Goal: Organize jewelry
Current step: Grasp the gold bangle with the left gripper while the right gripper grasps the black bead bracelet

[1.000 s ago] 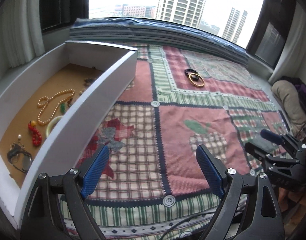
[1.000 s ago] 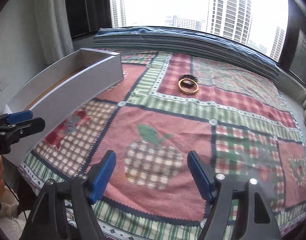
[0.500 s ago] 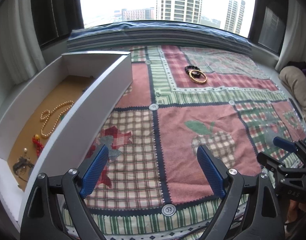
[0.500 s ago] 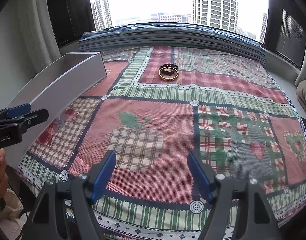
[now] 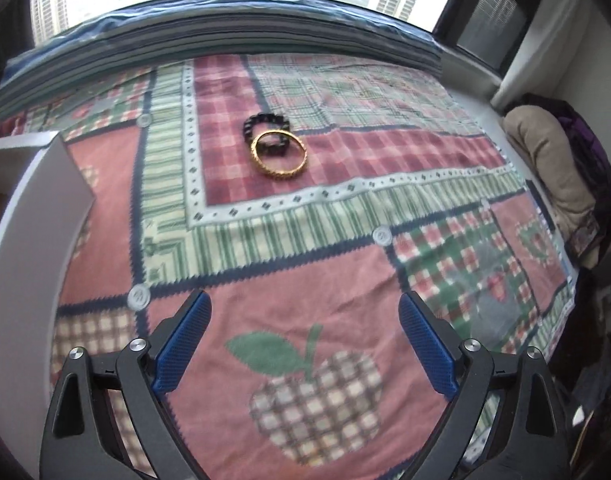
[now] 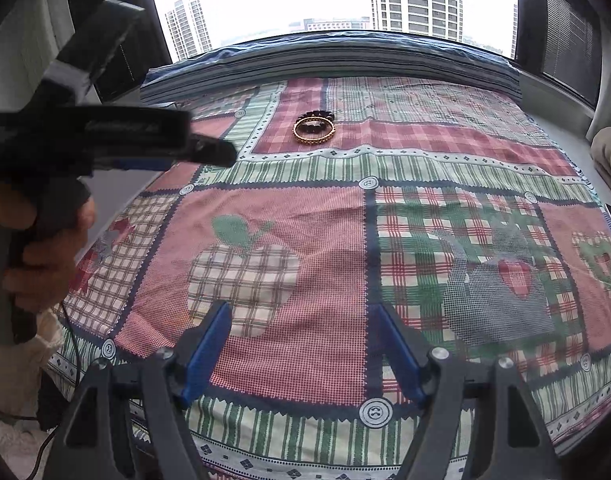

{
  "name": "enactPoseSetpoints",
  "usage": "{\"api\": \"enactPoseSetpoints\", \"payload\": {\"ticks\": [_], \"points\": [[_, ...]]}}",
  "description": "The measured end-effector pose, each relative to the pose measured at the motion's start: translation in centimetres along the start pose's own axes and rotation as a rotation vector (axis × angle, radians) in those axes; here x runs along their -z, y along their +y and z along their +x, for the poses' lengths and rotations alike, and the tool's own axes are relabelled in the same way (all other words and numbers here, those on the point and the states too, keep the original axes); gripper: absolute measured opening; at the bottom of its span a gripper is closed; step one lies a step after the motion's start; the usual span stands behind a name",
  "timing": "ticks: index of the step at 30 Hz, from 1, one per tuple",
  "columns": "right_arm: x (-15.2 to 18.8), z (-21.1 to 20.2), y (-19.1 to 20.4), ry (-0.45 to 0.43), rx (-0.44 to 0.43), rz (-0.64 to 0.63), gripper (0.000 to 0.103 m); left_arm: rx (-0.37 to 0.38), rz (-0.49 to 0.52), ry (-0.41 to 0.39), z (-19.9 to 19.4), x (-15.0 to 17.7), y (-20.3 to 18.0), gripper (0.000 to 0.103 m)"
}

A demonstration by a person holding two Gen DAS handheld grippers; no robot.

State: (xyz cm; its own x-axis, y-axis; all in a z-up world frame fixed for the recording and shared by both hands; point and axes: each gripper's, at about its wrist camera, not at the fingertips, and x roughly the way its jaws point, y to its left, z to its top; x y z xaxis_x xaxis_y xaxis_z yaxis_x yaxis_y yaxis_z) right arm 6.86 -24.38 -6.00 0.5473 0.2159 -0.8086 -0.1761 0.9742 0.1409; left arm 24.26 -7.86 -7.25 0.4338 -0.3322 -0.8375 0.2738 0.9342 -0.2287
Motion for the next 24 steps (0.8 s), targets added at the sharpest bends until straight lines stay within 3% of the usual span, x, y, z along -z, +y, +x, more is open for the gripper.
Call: {"api": "enactPoseSetpoints", "payload": {"ticks": [2,4,9,14,16,17,24], "points": [[-0.2,0.0,-0.7,-0.006,-0.005,0.012,0.075,0.008,-0.049,0.013,3.1,-3.4,0.4,0.095],[-0.4,0.0,-1.4,-0.011,-0.012,0.023,0.075,-0.031,-0.091,0.017,6.2,-6.4,0.9,0.095],[-0.5,0.3,-3.1,-0.009,-0.024,0.044,0.075,-0.120,-0.133,0.070,12.7,-10.8,1.3,0.095],[-0.3,0.8,-4.9,0.000,-0.026,0.075,0.075,-0.202,-0.152,0.091,15.6,-10.9,1.1,0.095],[-0.2,0.9,-5.5,0.001,-0.021,0.087,0.075,-0.246,-0.122,0.062,15.5,-10.5,0.8,0.087],[-0.2,1.0,-5.8,0.002,-0.019,0.093,0.075,-0.268,-0.103,0.042,15.3,-10.3,0.6,0.072],[-0.3,0.1,-6.4,-0.008,-0.012,0.108,0.075,-0.178,-0.116,0.021,11.1,-6.8,2.0,0.069]]}}
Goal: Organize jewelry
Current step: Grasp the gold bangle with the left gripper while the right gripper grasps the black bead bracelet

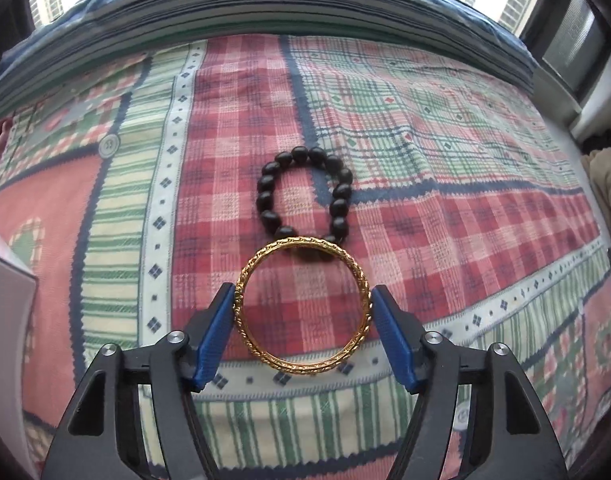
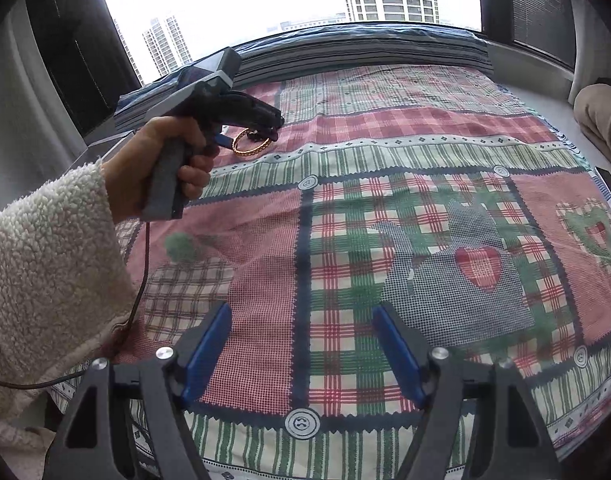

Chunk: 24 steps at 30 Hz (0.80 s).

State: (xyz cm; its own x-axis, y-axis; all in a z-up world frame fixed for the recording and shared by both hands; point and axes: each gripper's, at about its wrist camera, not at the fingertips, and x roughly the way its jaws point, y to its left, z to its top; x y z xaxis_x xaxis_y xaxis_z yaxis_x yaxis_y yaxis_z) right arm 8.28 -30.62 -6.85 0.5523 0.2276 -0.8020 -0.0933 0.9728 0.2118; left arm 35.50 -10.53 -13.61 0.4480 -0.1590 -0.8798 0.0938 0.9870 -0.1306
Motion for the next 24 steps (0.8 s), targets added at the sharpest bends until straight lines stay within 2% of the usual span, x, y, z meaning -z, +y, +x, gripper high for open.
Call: {"api": "enactPoseSetpoints", "payload": {"ticks": [4,7,11,14,15,16,17,20,24], "points": [[-1.6,-0.9,-0.5,0.004,-0.008,-0.016,0.075,0.041,-0.012,0.022,-3.9,3.7,3.0,0.069],[-4.4,-0.7,-0.6,0.048,-0.088,-0.028,0.075,0.040,-0.002,0.024,-6.9,6.8,5.2,0.069],[-10.5,2.0,0.0,0.109,-0.210,-0.006,0.075,0.025,-0.015,0.001,-10.4,10.6,8.3,0.069],[-16.0,6.6,1.0,0.117,-0.203,-0.002,0.074,0.031,-0.053,-0.021,-12.5,12.5,10.0,0.069],[-17.8,8.7,1.3,0.126,-0.171,0.004,0.068,0.029,-0.060,-0.029,-13.1,13.2,10.3,0.069],[-19.5,11.0,1.3,0.141,-0.127,0.015,0.040,0.031,-0.066,-0.039,-13.7,13.7,10.6,0.069],[-21.0,13.3,1.4,0.159,-0.093,0.028,0.030,0.032,-0.073,-0.049,-14.3,14.3,10.9,0.069],[-23.8,19.3,1.6,0.220,-0.080,0.089,0.030,0.024,-0.091,-0.073,-15.7,15.5,11.9,0.069],[-24.8,24.3,2.6,0.270,-0.076,0.162,0.030,0.021,-0.123,-0.086,-16.4,16.7,13.5,0.069]]}}
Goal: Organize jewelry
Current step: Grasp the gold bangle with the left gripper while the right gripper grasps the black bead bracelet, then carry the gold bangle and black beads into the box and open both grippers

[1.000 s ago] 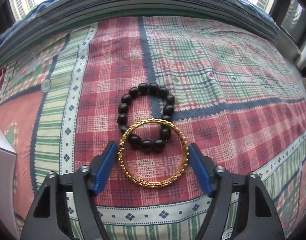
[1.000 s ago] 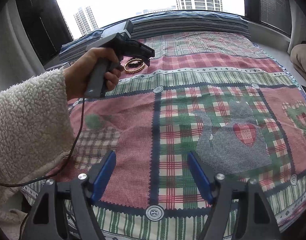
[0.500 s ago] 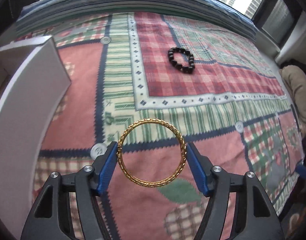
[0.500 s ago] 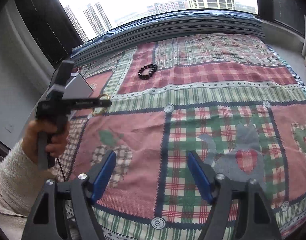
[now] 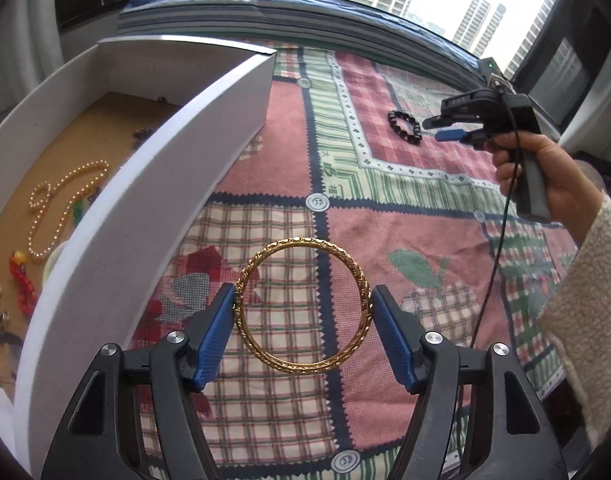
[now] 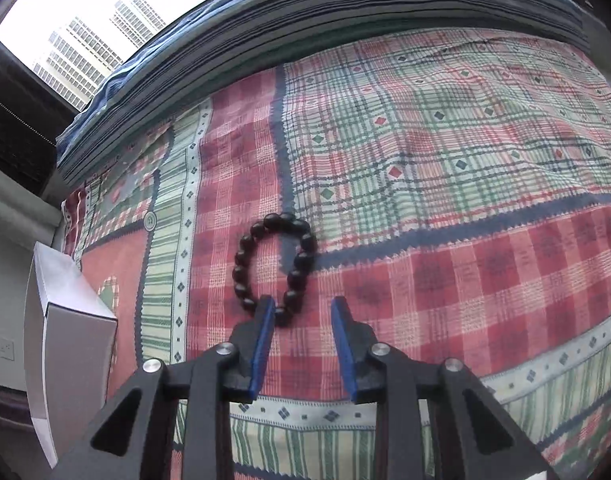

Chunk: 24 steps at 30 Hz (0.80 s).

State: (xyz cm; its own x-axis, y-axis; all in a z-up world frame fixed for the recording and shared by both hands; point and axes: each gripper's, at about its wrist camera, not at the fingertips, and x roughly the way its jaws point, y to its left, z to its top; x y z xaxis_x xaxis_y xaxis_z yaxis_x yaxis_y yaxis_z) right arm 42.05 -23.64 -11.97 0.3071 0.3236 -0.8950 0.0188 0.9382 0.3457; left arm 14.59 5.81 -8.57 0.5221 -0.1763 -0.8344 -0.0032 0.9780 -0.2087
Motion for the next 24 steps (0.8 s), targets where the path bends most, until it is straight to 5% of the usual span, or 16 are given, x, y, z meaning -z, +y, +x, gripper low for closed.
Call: {"api": "enactPoseSetpoints", "payload": {"ticks": [6,10,18,24], "points": [[-0.7,3.1,1.8,0.029,0.102,-0.028,0.029,-0.003,-0.031,0.008,0.3,1.2,1.6,0.069],[-0.6,3.3,2.8,0.021,0.201,-0.091,0.013,-0.001,-0.030,0.008,0.1,1.9,1.6,0.069],[1.8,-5.4,4.6,-0.116,0.114,-0.183,0.013,0.022,-0.031,-0.014,-2.7,2.3,1.4,0.069],[5.4,-13.8,9.9,-0.204,0.013,-0.366,0.013,0.069,-0.039,-0.031,-7.0,2.2,1.5,0.069]]}}
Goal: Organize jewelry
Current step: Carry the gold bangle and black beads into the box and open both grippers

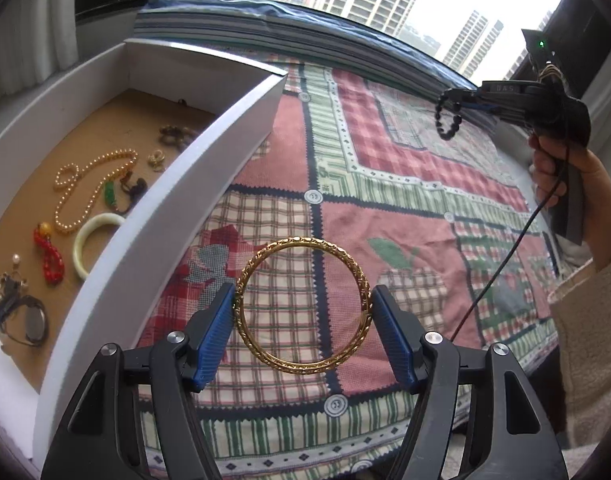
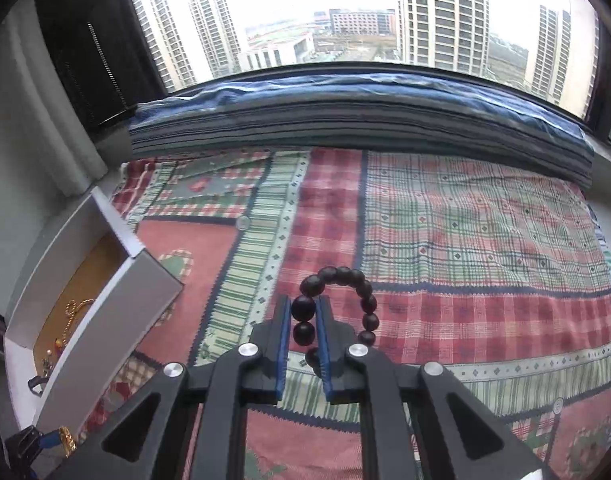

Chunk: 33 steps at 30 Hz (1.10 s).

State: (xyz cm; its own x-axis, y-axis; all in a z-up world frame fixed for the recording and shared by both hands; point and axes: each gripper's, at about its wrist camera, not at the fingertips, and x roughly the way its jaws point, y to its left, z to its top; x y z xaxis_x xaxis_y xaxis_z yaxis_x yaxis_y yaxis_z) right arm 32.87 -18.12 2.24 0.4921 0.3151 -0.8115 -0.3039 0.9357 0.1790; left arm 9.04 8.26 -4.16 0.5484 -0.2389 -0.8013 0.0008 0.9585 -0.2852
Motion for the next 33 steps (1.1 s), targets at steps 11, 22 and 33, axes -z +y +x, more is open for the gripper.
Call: {"api": "enactPoseSetpoints", "payload": {"ticks": [11,22,33], "points": [[1.3,-5.2,19.8,-0.066,-0.325,-0.306,0.013,-0.157,-0.150,-0.131,-10.3,-2.9,10.8,0.069],[5.2,4.3,33.6,0.220,-0.498,-0.397,0.013,-0.224,-0.290,-0.013,-4.2,-2.2,19.6,0.069],[6.1,4.4,33.6,0.150,-0.343,-0.455,0.047,-0.400,-0.186,-0.109,-5.3,-1.2,16.4,0.092]]}}
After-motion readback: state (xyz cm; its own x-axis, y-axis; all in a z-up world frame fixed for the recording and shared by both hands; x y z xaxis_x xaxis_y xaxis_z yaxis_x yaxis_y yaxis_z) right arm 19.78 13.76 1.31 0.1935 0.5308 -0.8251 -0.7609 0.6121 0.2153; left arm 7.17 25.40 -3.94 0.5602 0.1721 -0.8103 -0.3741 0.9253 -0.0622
